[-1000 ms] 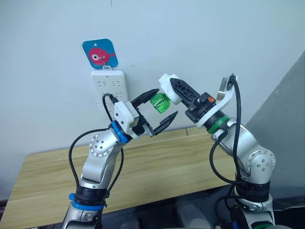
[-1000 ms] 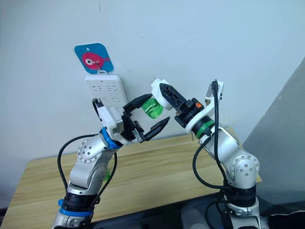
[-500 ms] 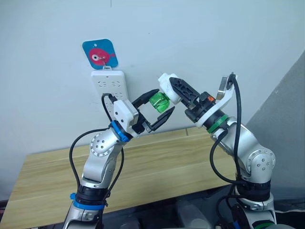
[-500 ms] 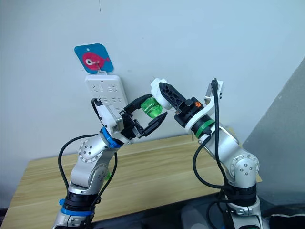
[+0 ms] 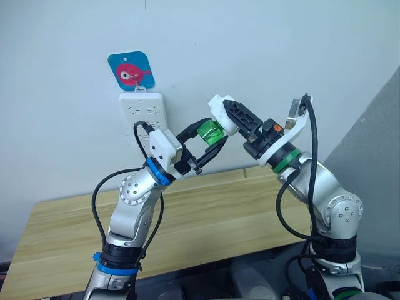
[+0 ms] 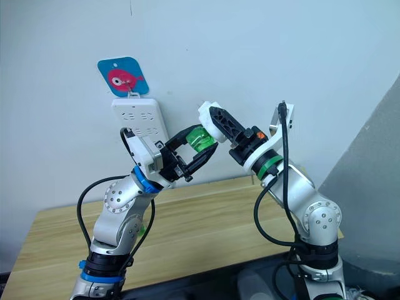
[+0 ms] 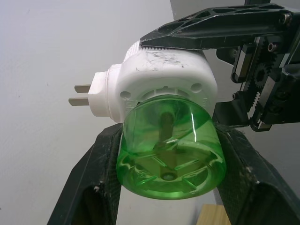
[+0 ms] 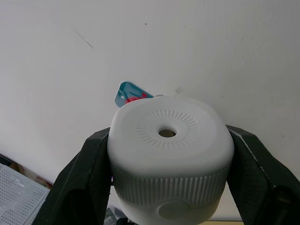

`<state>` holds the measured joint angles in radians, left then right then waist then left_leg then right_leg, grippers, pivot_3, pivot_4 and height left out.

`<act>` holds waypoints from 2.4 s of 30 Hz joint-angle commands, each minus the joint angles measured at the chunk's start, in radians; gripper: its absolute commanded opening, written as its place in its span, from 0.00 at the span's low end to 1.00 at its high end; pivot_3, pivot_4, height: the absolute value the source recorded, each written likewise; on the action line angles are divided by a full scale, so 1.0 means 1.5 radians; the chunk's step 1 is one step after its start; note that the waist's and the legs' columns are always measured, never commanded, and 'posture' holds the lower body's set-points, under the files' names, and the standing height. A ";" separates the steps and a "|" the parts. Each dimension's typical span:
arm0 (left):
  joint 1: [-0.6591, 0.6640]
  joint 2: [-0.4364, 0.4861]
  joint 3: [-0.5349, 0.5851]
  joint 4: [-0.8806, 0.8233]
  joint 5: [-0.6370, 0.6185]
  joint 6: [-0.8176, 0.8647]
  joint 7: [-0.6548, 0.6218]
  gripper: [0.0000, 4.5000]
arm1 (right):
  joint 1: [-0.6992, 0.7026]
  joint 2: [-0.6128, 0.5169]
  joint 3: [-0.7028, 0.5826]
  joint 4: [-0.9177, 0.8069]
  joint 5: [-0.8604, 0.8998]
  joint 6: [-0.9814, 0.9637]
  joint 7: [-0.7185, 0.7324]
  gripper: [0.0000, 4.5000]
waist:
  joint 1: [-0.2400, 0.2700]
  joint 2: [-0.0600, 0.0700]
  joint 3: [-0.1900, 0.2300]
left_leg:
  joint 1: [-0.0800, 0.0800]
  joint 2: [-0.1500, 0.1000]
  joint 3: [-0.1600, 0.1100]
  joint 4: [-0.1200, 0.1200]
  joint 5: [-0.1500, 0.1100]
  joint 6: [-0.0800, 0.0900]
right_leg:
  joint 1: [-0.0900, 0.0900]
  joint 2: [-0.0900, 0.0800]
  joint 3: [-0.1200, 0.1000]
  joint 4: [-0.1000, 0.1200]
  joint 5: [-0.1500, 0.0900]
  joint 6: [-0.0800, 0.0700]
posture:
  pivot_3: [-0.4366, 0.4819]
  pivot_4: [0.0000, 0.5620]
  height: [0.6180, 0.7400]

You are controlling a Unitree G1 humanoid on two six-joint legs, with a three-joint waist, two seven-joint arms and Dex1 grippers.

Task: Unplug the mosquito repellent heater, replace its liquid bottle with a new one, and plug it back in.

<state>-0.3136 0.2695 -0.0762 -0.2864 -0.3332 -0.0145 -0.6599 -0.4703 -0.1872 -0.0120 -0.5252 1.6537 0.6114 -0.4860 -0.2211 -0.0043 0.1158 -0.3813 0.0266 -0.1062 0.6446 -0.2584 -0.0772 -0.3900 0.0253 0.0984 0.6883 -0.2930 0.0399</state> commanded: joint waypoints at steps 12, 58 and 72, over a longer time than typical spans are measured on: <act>-0.002 0.051 0.004 0.014 -0.051 -0.030 -0.118 0.51 | 0.105 -0.264 -0.096 -0.040 0.166 0.112 0.154 1.00 | 0.005 0.000 0.000 | 0.000 0.000 0.000 0.000 0.000 0.000 | 0.001 0.000 0.000 -0.001 0.000 0.000 | 0.22 0.11 0.97; 0.048 0.146 -0.032 0.026 -0.081 -0.129 -0.384 0.51 | 0.002 -0.457 0.058 0.111 0.212 0.320 0.437 1.00 | 0.003 -0.001 0.006 | 0.000 0.002 0.004 0.000 -0.001 0.001 | 0.001 0.002 0.004 -0.005 0.000 0.001 | 0.23 0.18 0.97; 0.060 0.147 -0.022 0.039 -0.088 -0.164 -0.389 0.59 | -0.012 -0.441 0.063 0.134 0.212 0.351 0.467 0.68 | 0.013 -0.002 0.007 | 0.000 0.002 0.004 0.000 -0.001 0.001 | 0.001 0.002 0.004 -0.005 0.000 0.001 | 0.24 0.18 0.97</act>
<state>-0.2188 0.4864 -0.1284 -0.2179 -0.4399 -0.2317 -1.2368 -0.4626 -0.8528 0.0854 -0.3114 1.9459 1.1274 0.1793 -0.2010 -0.0068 0.1257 -0.3809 0.0293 -0.1007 0.6442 -0.2595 -0.0752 -0.3886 0.0289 0.1046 0.6801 -0.2933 0.0407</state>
